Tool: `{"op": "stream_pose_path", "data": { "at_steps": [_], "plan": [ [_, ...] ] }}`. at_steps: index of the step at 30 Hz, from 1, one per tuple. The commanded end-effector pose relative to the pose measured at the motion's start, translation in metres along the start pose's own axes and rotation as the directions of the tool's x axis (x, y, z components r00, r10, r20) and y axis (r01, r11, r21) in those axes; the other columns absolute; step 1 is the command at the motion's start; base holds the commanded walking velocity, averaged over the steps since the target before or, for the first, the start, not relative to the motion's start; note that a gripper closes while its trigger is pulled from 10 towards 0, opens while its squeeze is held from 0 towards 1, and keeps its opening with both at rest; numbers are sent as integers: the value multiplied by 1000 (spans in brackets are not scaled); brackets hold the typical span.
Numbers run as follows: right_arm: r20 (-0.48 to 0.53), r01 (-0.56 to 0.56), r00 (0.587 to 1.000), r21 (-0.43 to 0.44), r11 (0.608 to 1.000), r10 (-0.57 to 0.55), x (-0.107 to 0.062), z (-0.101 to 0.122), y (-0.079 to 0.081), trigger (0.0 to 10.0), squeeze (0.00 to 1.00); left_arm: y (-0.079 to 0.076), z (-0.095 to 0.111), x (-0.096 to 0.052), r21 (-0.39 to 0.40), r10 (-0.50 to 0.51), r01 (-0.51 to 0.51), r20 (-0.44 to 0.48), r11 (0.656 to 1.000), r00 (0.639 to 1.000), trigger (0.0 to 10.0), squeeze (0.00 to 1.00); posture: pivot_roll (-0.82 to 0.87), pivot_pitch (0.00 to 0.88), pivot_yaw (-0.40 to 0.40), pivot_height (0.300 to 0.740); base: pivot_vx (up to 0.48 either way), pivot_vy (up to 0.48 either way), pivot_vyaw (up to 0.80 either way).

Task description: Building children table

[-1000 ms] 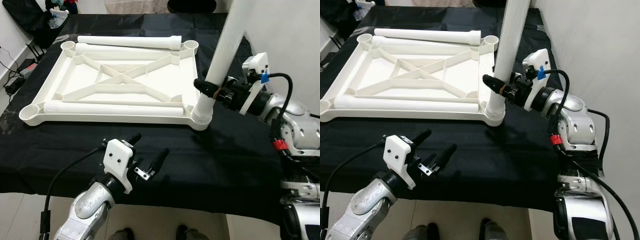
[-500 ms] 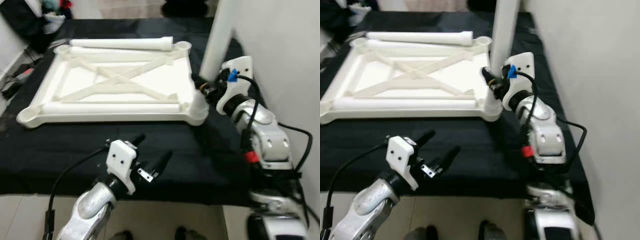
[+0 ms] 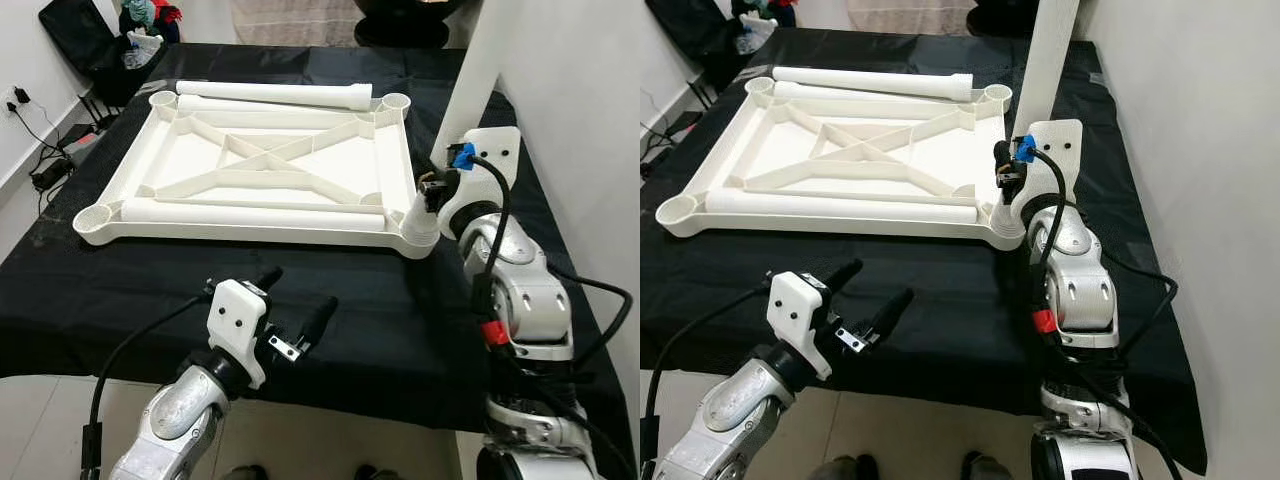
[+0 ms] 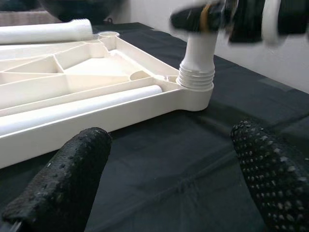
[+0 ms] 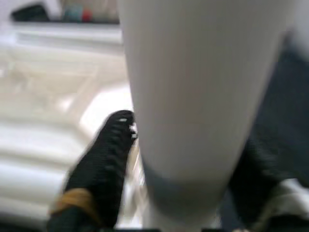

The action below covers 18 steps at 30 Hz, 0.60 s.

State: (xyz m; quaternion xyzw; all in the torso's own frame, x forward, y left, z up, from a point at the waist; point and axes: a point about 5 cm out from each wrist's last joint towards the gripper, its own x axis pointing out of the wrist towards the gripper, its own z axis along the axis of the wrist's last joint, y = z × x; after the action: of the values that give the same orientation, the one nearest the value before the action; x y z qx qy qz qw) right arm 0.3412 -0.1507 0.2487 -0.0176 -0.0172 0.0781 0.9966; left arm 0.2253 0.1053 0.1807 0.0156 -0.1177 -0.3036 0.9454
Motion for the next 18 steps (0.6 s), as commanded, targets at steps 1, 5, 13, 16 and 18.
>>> {"op": "stream_pose_path", "data": {
  "at_steps": [1,5,13,16,18],
  "plan": [
    [-6,-57,998,20,998,57,0,-2,5,10000,1000,0,-5,-2,1,-1,1,-22,1000,1000,10000,0,17,247,-10,740,0,0,0],
    [97,-251,963,-25,968,252,1,16,1,10000,1000,0,-4,-1,0,-3,3,-21,1000,1000,10000,0,17,250,-10,740,0,0,0],
    [87,-463,872,-169,870,481,2,31,-21,10000,1000,0,-4,-2,-1,-6,6,-21,1000,1000,10000,0,25,255,-9,740,0,0,0],
    [17,-524,840,-241,817,543,4,27,-27,10000,929,-1,-3,-2,2,-5,5,-20,1000,1000,10000,0,38,260,-11,740,0,0,0],
    [36,-530,833,-232,816,551,10,35,-37,10000,0,-2,-2,-3,8,-2,2,-20,1000,1000,10000,0,42,261,-12,740,0,0,0]
  ]
}}
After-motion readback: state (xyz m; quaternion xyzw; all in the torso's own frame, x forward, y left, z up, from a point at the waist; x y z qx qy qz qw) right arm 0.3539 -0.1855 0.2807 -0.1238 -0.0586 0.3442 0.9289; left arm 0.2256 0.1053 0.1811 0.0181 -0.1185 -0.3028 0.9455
